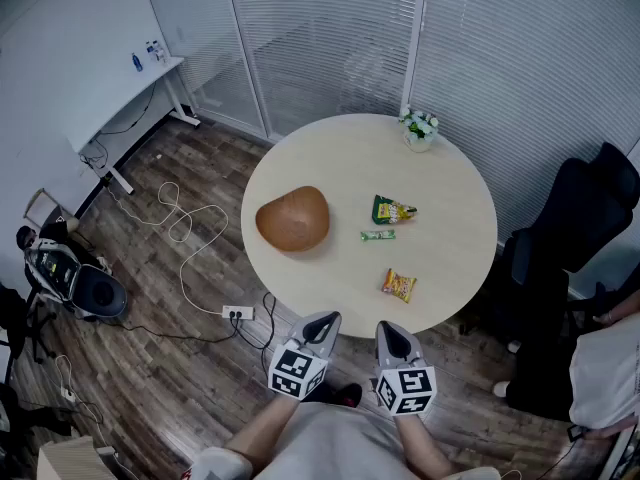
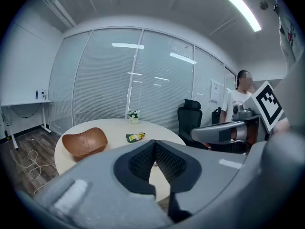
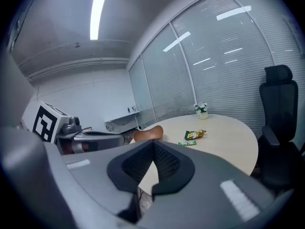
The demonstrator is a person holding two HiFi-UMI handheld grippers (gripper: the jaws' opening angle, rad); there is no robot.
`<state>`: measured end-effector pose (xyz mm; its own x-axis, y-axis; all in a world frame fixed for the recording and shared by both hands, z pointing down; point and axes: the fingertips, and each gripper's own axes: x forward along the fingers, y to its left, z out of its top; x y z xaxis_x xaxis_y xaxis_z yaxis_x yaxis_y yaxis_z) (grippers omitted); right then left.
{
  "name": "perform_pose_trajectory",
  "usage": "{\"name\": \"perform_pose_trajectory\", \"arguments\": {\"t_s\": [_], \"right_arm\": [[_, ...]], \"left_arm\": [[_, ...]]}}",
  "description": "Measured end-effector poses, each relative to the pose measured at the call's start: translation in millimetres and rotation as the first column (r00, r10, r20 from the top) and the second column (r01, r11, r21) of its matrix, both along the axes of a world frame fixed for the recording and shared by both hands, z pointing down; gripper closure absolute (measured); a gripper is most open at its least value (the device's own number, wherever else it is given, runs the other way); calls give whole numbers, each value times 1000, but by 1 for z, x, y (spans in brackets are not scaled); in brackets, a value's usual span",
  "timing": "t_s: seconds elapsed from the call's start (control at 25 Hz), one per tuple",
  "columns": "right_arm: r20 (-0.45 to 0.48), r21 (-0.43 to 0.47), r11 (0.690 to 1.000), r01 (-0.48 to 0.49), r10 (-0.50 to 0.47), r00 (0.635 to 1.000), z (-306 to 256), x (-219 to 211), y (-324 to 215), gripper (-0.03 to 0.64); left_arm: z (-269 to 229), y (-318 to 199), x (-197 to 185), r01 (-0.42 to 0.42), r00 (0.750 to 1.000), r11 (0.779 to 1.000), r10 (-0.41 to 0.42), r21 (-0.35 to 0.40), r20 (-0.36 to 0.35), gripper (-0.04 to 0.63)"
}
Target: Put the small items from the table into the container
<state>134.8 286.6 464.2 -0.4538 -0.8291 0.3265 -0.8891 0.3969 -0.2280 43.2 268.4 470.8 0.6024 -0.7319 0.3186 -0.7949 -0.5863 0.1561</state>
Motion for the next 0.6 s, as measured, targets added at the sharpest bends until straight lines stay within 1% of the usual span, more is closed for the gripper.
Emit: {"name": "perform_pose_trajectory", "arguments": {"t_s": [0.2,0.36,0.6], "right_arm": [[1,2,1000,-2,2,1000,1,3,-1,615],[15,37,999,-3,3,1000,-2,5,-3,615],[16,19,1000,-11,11,1000,5,-2,-14,614]], "left_arm": [[0,-2,3,0,1000,1000,0,1,-2,598],[-2,-6,6,3,1000,1000,-3,5,-6,598],[-2,-30,1,-1,1000,1000,1,10,-13,600]]}}
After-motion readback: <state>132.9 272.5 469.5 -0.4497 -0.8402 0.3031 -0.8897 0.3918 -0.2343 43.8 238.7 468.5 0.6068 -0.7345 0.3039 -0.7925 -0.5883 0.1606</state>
